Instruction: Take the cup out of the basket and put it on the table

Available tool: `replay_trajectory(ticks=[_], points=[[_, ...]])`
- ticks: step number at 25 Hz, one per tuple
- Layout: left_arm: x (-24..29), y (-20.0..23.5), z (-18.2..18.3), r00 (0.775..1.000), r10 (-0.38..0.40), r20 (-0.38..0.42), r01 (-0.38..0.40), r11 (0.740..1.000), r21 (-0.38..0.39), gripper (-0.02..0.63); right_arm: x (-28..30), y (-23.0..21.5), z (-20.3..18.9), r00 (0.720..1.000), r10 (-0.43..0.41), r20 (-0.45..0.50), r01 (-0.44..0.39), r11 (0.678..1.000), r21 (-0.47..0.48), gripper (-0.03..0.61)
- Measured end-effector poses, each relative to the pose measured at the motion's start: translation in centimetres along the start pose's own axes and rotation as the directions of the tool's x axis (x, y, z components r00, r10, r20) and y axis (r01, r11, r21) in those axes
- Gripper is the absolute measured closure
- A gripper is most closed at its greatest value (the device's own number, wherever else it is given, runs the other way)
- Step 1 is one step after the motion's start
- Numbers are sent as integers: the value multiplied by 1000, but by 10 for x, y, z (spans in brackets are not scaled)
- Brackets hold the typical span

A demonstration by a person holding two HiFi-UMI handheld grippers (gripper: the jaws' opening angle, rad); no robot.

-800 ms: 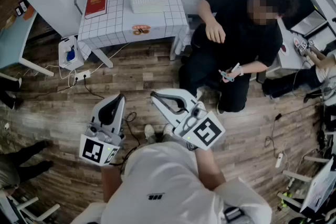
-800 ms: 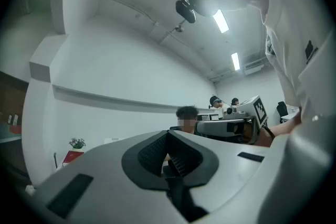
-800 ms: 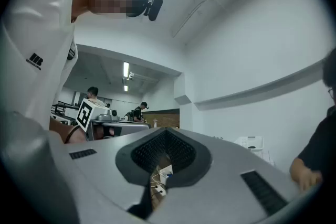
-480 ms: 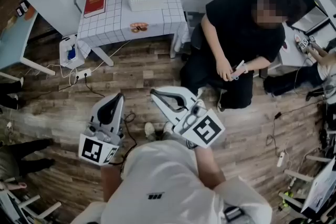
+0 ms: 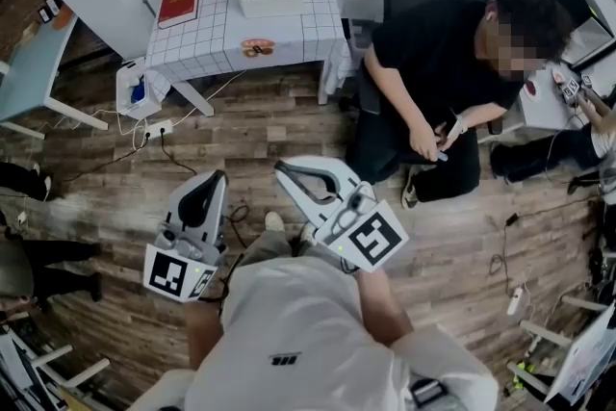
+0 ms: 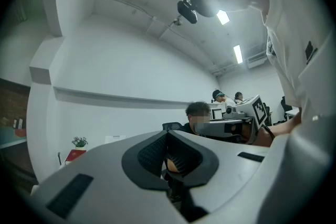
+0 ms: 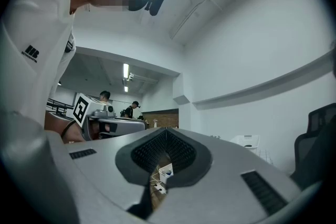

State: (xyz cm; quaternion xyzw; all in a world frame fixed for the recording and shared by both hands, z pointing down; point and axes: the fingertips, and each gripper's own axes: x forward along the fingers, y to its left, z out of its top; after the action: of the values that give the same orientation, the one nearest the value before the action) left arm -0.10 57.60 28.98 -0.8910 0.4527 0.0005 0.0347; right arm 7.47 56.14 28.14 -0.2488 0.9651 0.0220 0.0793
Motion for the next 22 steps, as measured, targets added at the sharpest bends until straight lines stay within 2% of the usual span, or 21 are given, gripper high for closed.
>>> replay_trajectory(ticks=[9, 22], points=[[30, 32, -10, 1000, -2, 0, 2, 1000, -14, 603, 29, -37, -13, 1000, -12, -15, 12, 1000, 2, 566], [83, 135, -18, 997, -60, 46, 61, 998, -24, 603, 122, -98, -31, 998, -45, -53, 45, 999, -12, 566]])
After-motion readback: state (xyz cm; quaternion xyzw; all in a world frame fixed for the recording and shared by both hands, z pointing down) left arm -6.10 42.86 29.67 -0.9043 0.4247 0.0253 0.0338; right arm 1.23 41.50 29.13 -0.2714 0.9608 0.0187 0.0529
